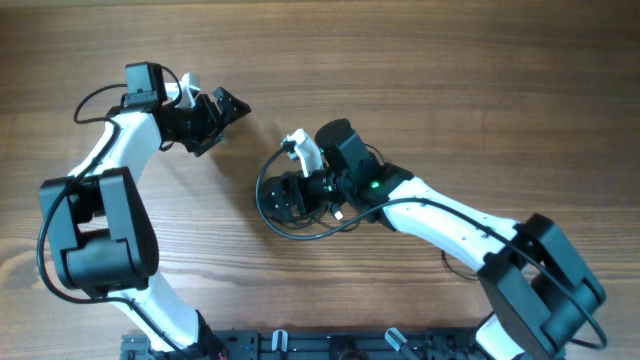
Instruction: Untangle cables
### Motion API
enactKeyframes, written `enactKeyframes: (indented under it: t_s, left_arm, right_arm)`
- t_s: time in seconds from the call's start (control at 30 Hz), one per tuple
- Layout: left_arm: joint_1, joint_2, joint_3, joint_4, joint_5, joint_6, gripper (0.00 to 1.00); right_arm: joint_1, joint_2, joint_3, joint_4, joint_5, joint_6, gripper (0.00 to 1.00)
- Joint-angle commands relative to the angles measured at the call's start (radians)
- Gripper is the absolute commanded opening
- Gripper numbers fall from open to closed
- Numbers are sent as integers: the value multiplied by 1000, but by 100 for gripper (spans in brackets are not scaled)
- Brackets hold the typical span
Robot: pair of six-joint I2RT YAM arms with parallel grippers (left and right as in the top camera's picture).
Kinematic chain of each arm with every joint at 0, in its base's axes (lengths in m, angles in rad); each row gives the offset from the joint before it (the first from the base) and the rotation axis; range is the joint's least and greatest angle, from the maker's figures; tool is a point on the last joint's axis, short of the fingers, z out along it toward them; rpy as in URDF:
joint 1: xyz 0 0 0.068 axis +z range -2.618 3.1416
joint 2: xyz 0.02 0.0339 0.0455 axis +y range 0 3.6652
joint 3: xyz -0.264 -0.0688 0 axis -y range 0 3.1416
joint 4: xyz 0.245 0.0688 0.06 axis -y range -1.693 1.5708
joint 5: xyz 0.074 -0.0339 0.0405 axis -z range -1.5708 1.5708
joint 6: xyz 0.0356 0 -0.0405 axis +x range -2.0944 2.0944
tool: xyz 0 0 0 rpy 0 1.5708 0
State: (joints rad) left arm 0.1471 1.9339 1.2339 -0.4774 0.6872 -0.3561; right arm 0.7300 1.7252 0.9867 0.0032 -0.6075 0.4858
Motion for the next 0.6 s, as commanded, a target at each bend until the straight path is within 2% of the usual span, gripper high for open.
enactKeyframes:
  t_s: [0.0,0.07,0.17,0.27,0.4,0.43,0.57]
  left_arm:
    - [1,8,-6,3,19,11,100]
    - [1,8,-6,3,19,11,100]
    - [1,8,-6,3,19,11,100]
    - [1,8,-6,3,19,11,100]
    - [1,8,-6,3,19,11,100]
    - [1,8,-6,3,19,11,100]
    - [1,8,-6,3,19,11,100]
  right_arm:
    - [5,-8,9,-3,217,92,100]
    - [5,-8,9,4,234,150,100]
    - [5,-7,8,27,234,144,96]
    - [6,-6,8,28,221,145,77]
    - [22,-1,6,29,204,140,43]
    - [29,3,6,31,204,127,41]
    - [73,27,6,32,205,-12,51]
